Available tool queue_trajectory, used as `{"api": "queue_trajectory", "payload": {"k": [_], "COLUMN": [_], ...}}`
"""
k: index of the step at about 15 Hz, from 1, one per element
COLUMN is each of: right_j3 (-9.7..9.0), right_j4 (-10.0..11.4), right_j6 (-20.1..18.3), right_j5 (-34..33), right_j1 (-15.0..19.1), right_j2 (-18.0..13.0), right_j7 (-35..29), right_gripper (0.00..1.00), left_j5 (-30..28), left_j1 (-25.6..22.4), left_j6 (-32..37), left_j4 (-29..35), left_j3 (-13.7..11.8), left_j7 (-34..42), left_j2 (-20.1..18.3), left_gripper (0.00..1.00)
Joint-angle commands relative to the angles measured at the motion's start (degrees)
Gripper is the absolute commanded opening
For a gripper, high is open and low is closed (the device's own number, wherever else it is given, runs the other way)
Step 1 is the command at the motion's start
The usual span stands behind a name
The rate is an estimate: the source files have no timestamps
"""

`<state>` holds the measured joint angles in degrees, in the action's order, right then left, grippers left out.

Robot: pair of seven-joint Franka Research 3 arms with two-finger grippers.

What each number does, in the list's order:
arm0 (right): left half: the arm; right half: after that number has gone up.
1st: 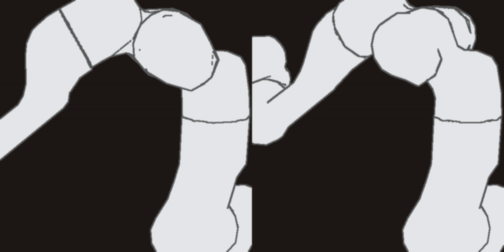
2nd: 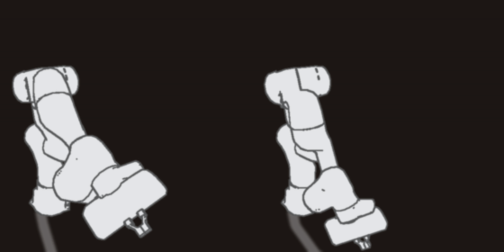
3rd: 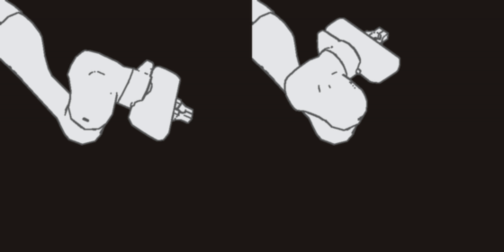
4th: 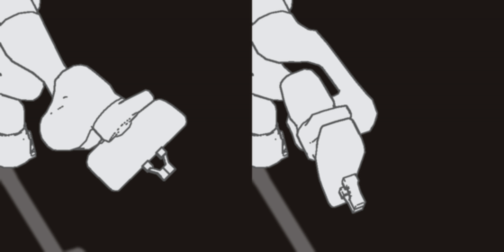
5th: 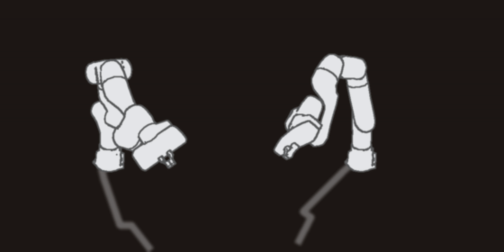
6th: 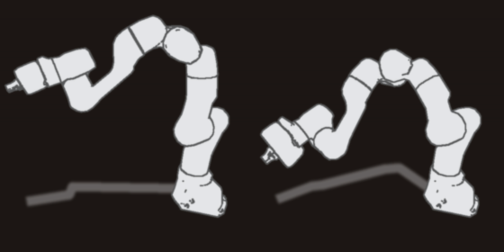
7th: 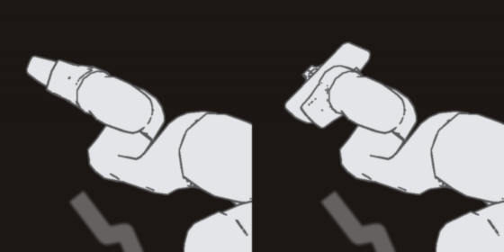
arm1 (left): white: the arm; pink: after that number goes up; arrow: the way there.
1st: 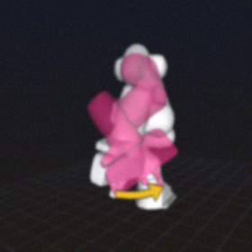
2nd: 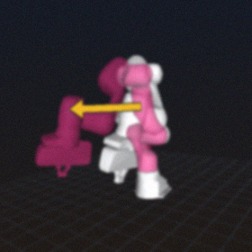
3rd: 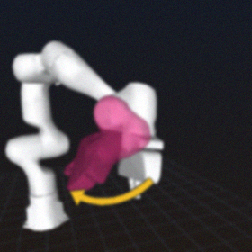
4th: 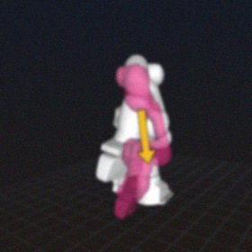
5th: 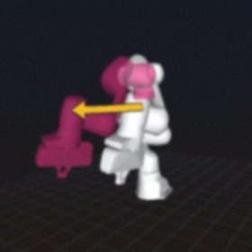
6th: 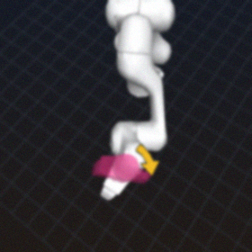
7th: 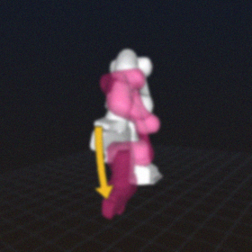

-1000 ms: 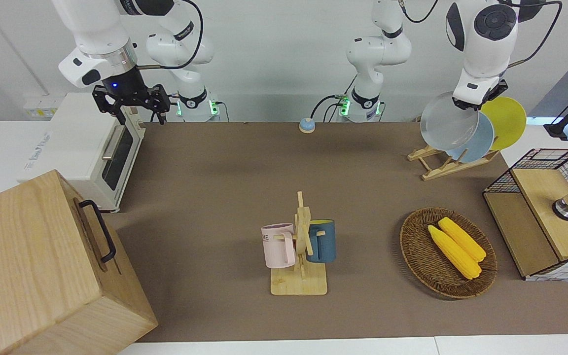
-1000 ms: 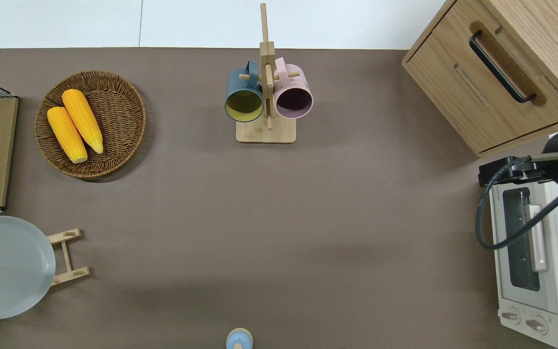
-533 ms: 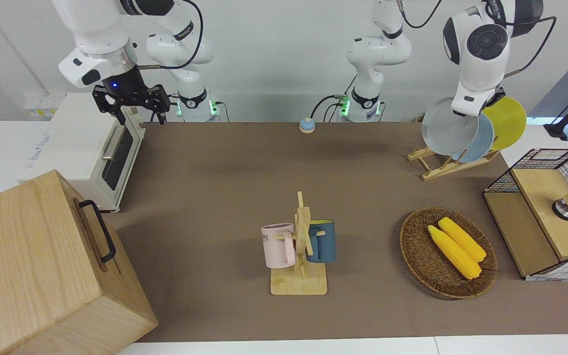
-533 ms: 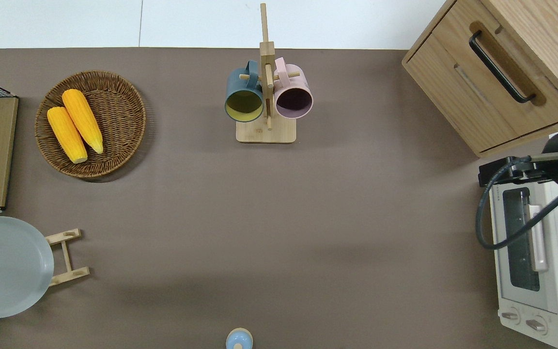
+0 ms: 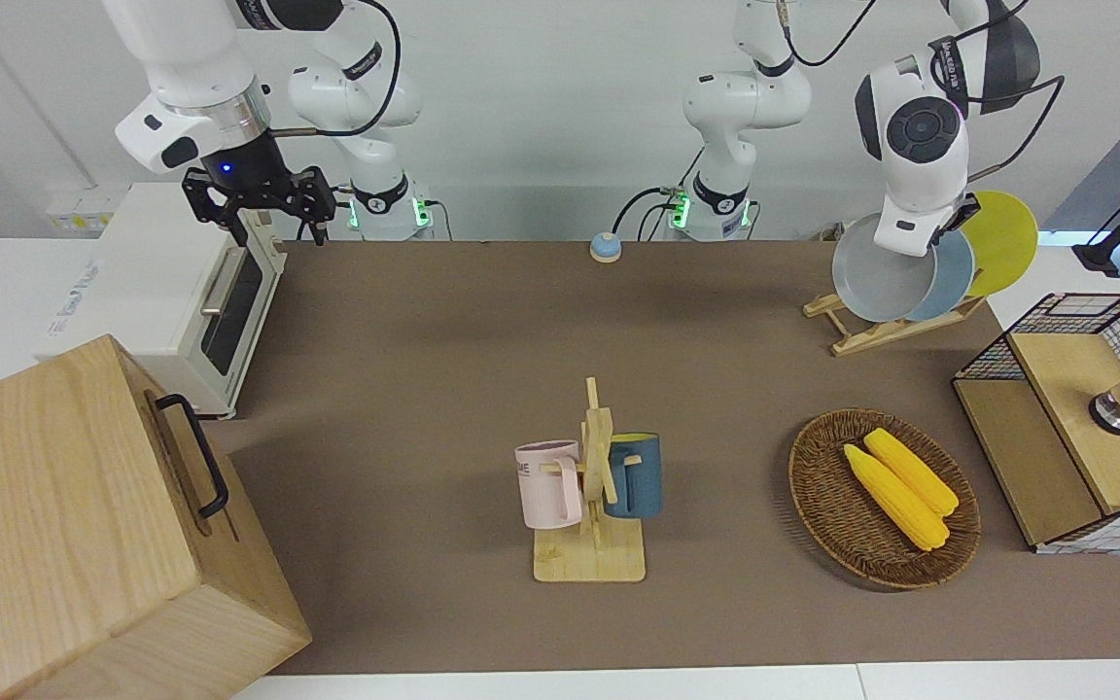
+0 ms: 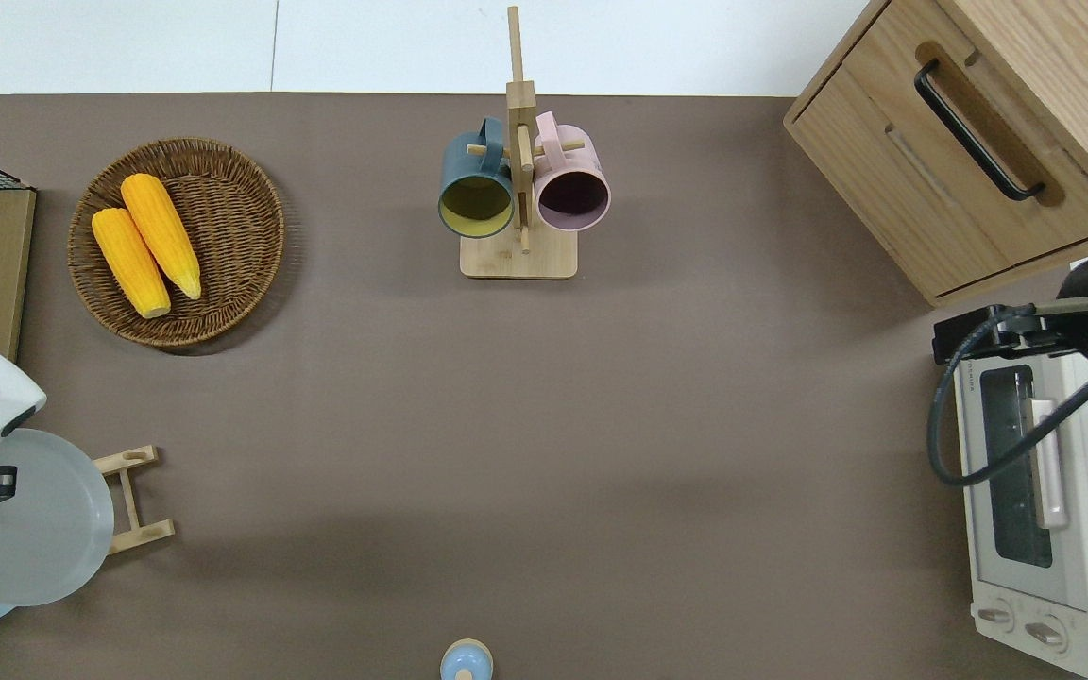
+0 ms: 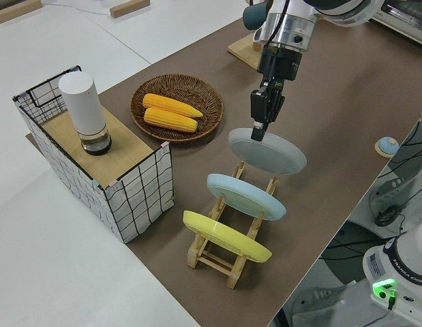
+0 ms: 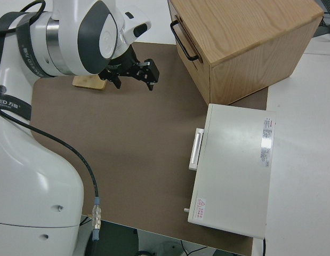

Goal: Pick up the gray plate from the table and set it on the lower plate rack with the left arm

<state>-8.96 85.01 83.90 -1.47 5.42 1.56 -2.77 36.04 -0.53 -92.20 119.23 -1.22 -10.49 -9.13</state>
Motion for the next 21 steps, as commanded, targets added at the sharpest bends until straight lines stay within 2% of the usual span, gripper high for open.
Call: {"api": "queue_trajectory", "payload": {"k": [1, 11, 14, 16, 18, 21], "right_j3": [0.34, 0.34, 0.34, 0.34, 0.34, 0.34], "right_j4": [-0.4, -0.4, -0.4, -0.4, -0.4, -0.4], "right_j6": [-0.1, -0.1, -0.1, -0.1, -0.1, -0.1], "right_j5": [0.2, 0.2, 0.2, 0.2, 0.2, 0.2], "right_j1": [-0.4, -0.4, -0.4, -0.4, -0.4, -0.4], "right_j2": [0.0, 0.0, 0.0, 0.0, 0.0, 0.0], "right_j7": [-0.2, -0.2, -0.2, -0.2, -0.2, -0.2], "right_gripper": [0.983, 0.983, 0.983, 0.983, 0.983, 0.983], "left_j5": [2.8, 4.0, 5.8, 8.5, 10.4, 13.7], "left_j1": [0.1, 0.5, 1.1, 1.4, 1.4, 1.4], "left_j6": [-2.0, -3.3, -2.1, -0.4, 0.7, 1.5], "left_j4": [3.3, 5.7, 5.7, 5.7, 5.7, 6.0], "left_j3": [0.1, 0.3, 1.6, 3.8, 4.9, 5.4], "left_j7": [-3.4, -6.5, -11.0, -14.5, -15.9, -17.6], "left_j2": [-1.0, -1.0, -1.0, -0.6, -0.2, 0.2], "left_gripper": [0.00, 0.00, 0.00, 0.00, 0.00, 0.00]}}
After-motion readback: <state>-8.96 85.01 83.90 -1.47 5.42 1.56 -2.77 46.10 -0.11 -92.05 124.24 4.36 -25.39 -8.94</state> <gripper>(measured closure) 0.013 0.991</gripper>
